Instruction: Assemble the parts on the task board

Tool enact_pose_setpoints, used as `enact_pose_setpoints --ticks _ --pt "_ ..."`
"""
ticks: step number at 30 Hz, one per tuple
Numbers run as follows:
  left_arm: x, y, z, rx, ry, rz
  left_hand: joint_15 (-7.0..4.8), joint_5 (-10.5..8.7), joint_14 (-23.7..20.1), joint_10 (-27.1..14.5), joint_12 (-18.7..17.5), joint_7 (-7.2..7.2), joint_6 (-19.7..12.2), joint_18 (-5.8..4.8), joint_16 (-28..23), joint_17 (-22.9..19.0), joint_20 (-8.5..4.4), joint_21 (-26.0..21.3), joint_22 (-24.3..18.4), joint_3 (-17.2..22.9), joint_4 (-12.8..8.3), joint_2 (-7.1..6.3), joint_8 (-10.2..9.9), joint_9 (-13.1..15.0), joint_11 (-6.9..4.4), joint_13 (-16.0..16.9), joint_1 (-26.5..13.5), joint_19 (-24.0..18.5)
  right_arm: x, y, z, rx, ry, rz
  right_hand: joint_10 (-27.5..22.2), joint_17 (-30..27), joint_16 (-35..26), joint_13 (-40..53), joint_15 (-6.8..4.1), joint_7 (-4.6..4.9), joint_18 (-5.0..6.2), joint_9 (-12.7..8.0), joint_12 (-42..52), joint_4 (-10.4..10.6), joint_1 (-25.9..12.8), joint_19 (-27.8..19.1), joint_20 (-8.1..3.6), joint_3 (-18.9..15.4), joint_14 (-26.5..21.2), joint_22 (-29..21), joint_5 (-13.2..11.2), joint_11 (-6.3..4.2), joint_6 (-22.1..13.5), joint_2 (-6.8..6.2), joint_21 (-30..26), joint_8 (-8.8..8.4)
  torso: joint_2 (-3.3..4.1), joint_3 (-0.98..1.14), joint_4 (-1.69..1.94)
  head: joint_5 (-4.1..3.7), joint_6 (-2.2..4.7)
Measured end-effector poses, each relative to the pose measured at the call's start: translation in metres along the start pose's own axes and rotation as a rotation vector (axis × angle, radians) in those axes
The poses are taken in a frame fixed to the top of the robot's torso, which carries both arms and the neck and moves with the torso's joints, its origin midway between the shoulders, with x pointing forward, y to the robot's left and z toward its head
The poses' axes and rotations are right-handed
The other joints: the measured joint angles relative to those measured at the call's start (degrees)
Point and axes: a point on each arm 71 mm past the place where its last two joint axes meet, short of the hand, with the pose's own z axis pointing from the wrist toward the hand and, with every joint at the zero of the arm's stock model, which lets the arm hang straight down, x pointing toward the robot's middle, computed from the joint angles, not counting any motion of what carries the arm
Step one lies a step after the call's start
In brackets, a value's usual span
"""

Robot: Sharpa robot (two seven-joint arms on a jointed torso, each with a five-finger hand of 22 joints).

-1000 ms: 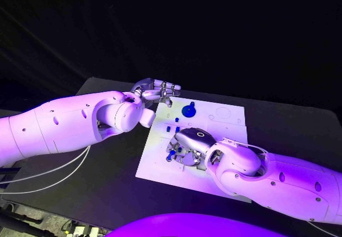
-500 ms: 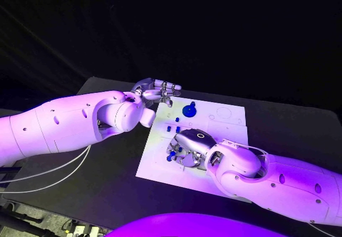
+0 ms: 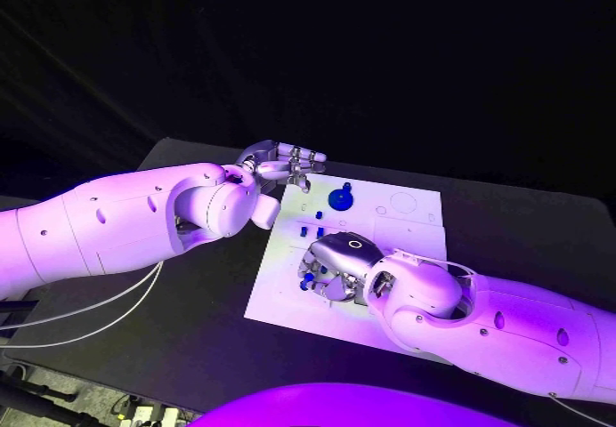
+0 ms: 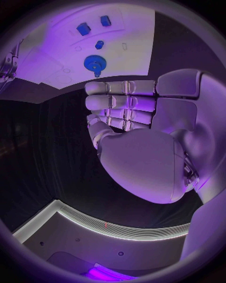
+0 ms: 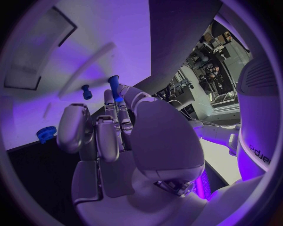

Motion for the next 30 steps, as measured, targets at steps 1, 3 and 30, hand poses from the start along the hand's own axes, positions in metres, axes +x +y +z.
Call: enact_pose_setpoints --ticks 1,3,30 --pt "0.0 0.0 0.0 0.0 0.0 0.0 0.0 0.0 0.0 0.0 0.0 0.0 0.0 0.0 0.0 0.0 0.0 0.0 0.0 0.0 0.0 0.0 0.0 0.0 0.0 0.0 0.0 0.0 0.0 0.001 0.0 -0.001 0.001 -0.002 0.56 -0.05 0.0 -0.01 0.0 0.18 0.0 -0.04 -0.3 0.0 -0.28 0.0 0.0 0.0 0.0 0.0 0.0 -0.46 -0.4 -0.26 -0.16 -0.23 0.0 0.0 0.0 0.0 -0.02" --pt "0.0 0.0 0.0 -0.001 0.0 0.0 0.0 0.0 0.0 0.0 0.0 0.0 0.0 0.0 0.0 0.0 0.0 0.0 0.0 0.0 0.0 0.0 0.0 0.0 0.0 0.0 0.0 0.0 0.001 0.002 0.001 -0.003 0.002 -0.004 0.78 -0.05 0.0 -0.17 0.0 0.41 0.0 -0.25 -0.61 0.1 -0.62 0.0 0.0 0.1 0.0 0.0 0.22 -0.65 -1.25 -0.58 -0.16 -0.74 -0.01 -0.01 0.0 0.0 -0.05" --pt "-0.001 0.001 0.0 -0.008 0.0 0.0 0.0 0.0 0.0 -0.21 0.0 0.21 -0.21 0.0 0.0 0.01 0.0 -0.23 -0.1 0.0 0.0 0.23 0.0 -0.05 -0.2 0.03 -0.23 0.0 0.002 -0.001 -0.015 0.019 -0.051 0.032 -14.67 -8.95 -4.86 -0.35 2.58 -1.1 0.92 -3.46 -1.94 1.27 -4.37 -5.54 2.88 -9.64 -0.31 -0.02 0.67 1.34 -15.28 -3.71 -17.38 -1.32 -0.03 0.06 -0.02 -0.04 0.07"
